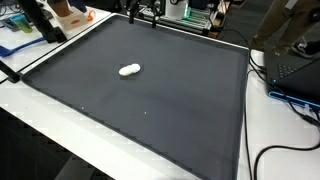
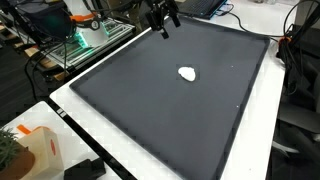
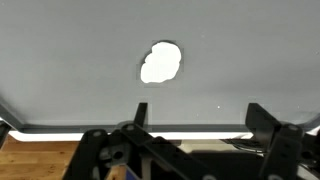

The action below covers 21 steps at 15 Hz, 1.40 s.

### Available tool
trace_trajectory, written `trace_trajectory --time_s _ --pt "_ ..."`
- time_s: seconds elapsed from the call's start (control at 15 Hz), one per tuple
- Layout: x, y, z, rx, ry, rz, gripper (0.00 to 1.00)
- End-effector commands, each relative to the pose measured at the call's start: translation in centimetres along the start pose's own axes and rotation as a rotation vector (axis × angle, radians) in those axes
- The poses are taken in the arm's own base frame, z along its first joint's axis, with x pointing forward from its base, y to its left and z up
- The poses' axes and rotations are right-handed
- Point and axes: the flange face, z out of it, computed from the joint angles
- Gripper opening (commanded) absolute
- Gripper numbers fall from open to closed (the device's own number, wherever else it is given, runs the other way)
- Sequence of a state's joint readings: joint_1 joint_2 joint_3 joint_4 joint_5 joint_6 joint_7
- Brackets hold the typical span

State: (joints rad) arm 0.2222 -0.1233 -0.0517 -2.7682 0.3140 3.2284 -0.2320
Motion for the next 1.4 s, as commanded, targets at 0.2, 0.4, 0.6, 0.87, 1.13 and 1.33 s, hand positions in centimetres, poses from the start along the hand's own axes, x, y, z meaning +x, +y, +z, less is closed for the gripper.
trace_trajectory --time_s 0.2,0.4,0.6,0.87,1.13,1.33 --pt "-2.1 -3.4 4.2 -0.001 0.032 0.018 1.0" --pt "-2.2 -3.3 4.2 -0.003 0.019 0.027 1.0" --pt "-3.0 -1.7 5.8 -0.027 -0.016 0.054 1.0" --pt "-2.5 -0.5 6.9 -0.066 0.06 0.1 1.0" --pt "-2.3 0.4 8.0 -0.094 0.109 0.124 1.0" --pt "-2.8 0.8 9.8 -0.101 0.092 0.131 1.0"
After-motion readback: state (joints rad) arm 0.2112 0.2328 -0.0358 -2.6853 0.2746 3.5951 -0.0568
